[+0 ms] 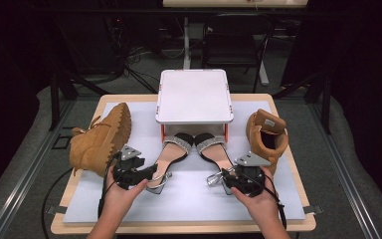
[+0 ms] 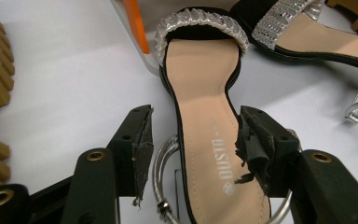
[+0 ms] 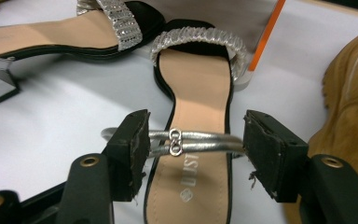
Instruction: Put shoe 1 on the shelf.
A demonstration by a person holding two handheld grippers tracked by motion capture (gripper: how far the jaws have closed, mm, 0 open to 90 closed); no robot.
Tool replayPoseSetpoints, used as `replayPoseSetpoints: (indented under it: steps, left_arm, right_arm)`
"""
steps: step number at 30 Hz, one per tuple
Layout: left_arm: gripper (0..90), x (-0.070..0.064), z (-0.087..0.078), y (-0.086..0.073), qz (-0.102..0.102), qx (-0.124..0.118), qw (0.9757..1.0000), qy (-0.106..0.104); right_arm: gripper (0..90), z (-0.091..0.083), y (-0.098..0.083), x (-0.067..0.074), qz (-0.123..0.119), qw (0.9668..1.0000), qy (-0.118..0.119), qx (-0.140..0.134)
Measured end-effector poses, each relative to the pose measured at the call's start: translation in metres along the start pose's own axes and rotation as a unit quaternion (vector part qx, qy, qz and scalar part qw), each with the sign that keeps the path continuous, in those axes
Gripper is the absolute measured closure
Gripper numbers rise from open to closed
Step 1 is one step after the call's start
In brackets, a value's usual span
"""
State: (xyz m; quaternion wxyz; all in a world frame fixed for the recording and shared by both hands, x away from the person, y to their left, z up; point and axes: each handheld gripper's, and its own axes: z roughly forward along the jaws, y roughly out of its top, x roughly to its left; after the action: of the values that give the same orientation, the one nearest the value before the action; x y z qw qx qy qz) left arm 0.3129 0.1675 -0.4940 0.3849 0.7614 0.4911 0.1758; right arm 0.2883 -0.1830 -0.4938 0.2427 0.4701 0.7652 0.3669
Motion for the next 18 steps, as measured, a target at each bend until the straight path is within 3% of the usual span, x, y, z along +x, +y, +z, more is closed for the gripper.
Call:
replayPoseSetpoints:
  steps: [1, 6, 9, 14, 18]
  left_arm:
    - [43.4, 0.002, -0.005, -0.004, -0.001, -0.003, 1.0000, -0.002]
    - [43.4, 0.006, -0.014, -0.011, 0.006, -0.008, 0.9999, -0.006]
    - [43.4, 0.010, -0.020, -0.020, -0.007, -0.022, 0.9997, -0.011]
    - [43.4, 0.009, -0.021, -0.028, -0.001, -0.014, 0.9998, -0.016]
    - [43.0, 0.006, -0.024, -0.034, 0.004, -0.012, 0.9996, -0.024]
  right_arm:
    - [41.4, -0.001, -0.003, -0.002, 0.013, 0.9998, 0.011, 0.003]
    - [39.6, -0.005, -0.008, -0.004, 0.009, 0.9999, 0.011, -0.007]
    - [38.3, -0.010, -0.009, -0.004, 0.006, 0.9998, 0.008, -0.017]
    - [38.0, -0.018, -0.015, -0.004, -0.011, 0.9998, 0.002, -0.019]
    - [38.0, -0.024, -0.022, -0.007, 0.007, 0.9996, 0.017, -0.019]
